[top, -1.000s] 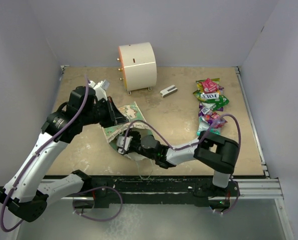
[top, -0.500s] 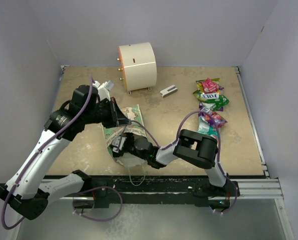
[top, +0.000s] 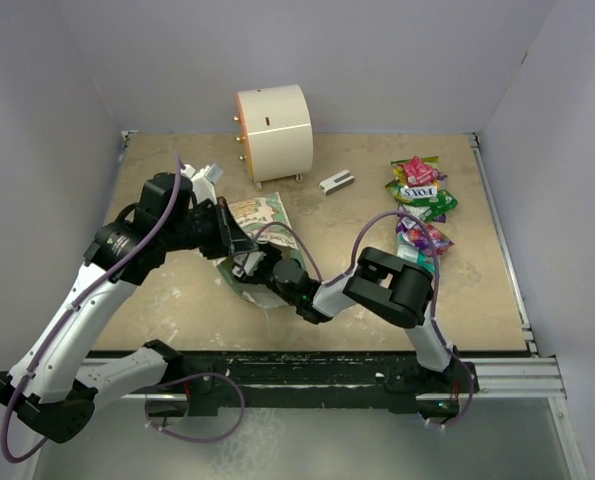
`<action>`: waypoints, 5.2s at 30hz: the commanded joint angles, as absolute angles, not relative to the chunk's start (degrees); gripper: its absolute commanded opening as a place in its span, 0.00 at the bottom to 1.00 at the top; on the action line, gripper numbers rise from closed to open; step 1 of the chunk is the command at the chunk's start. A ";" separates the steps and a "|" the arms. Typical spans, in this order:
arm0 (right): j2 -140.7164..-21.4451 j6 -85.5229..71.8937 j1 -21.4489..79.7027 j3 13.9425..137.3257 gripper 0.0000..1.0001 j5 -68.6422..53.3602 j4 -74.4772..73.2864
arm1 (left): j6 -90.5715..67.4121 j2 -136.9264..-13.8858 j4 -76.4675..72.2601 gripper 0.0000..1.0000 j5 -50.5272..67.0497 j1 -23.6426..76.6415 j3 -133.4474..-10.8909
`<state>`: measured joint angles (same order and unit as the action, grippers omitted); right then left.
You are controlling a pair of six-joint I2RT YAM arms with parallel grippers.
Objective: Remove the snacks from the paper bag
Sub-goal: Take out the snack from the paper bag, then place the snack at the center of the board.
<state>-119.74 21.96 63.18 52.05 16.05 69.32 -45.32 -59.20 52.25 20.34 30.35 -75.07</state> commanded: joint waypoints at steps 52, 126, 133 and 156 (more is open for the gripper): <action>-81.49 3.35 59.93 39.18 0.00 -13.03 42.01 | -47.86 -57.24 42.60 0.00 14.18 29.97 -74.07; -57.02 -25.03 59.89 84.91 0.00 18.84 -35.30 | -48.58 -61.90 52.18 0.00 -5.85 29.88 -78.59; -59.73 -21.95 59.78 91.56 0.00 36.93 -42.15 | -47.87 -62.21 51.90 0.00 -6.03 29.81 -79.31; -76.63 -7.86 20.26 90.94 0.00 39.73 -40.79 | -36.86 -61.05 45.04 0.00 3.90 29.75 -82.90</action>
<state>-76.23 -12.78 26.70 90.91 40.62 -41.87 -40.91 -63.37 50.54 -0.58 30.02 -80.53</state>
